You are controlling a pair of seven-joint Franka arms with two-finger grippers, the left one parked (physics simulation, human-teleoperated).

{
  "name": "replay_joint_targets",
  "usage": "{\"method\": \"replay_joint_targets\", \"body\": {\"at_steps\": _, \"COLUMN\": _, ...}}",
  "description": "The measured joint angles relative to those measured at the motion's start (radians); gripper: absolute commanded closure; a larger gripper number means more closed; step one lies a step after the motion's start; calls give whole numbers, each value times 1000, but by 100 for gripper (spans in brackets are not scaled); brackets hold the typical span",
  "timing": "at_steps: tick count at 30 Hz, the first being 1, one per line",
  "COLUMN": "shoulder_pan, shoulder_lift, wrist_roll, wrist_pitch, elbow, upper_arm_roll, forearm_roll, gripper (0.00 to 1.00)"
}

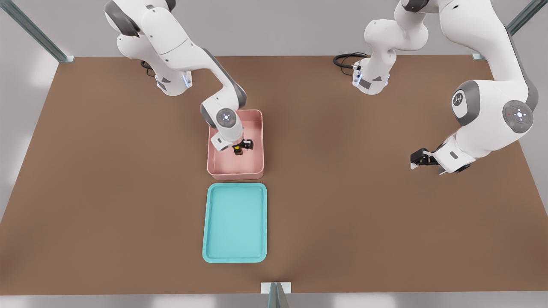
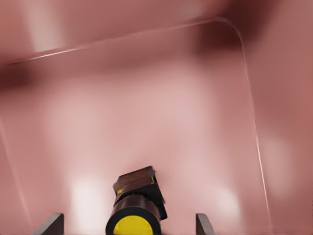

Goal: The left arm remains still, and the right arm places the button from the box into the tray

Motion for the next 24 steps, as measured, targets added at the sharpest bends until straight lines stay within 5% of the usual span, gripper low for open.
{"method": "replay_joint_targets", "body": {"at_steps": 4, "shoulder_pan": -2, "shoulder_lift": 0, "wrist_roll": 21, "wrist_pitch": 15, "elbow": -9, "upper_arm_roll": 0, "forearm_roll": 0, "gripper": 0}}
{"method": "replay_joint_targets", "body": {"at_steps": 7, "shoulder_pan": -4, "shoulder_lift": -1, "wrist_roll": 35, "wrist_pitch": 21, "elbow": -10, "upper_arm_roll": 0, "forearm_roll": 0, "gripper": 28}}
{"method": "replay_joint_targets", "body": {"at_steps": 13, "shoulder_pan": -7, "shoulder_lift": 1, "wrist_roll": 57, "wrist_pitch": 27, "elbow": -10, "upper_arm_roll": 0, "forearm_roll": 0, "gripper": 29}}
{"method": "replay_joint_targets", "body": {"at_steps": 17, "shoulder_pan": -8, "shoulder_lift": 2, "wrist_roll": 68, "wrist_pitch": 30, "elbow": -10, "upper_arm_roll": 0, "forearm_roll": 1, "gripper": 54}}
{"method": "replay_joint_targets", "body": {"at_steps": 24, "shoulder_pan": -8, "shoulder_lift": -62, "wrist_roll": 80, "wrist_pitch": 8, "elbow": -3, "upper_arm_roll": -3, "forearm_roll": 5, "gripper": 54}}
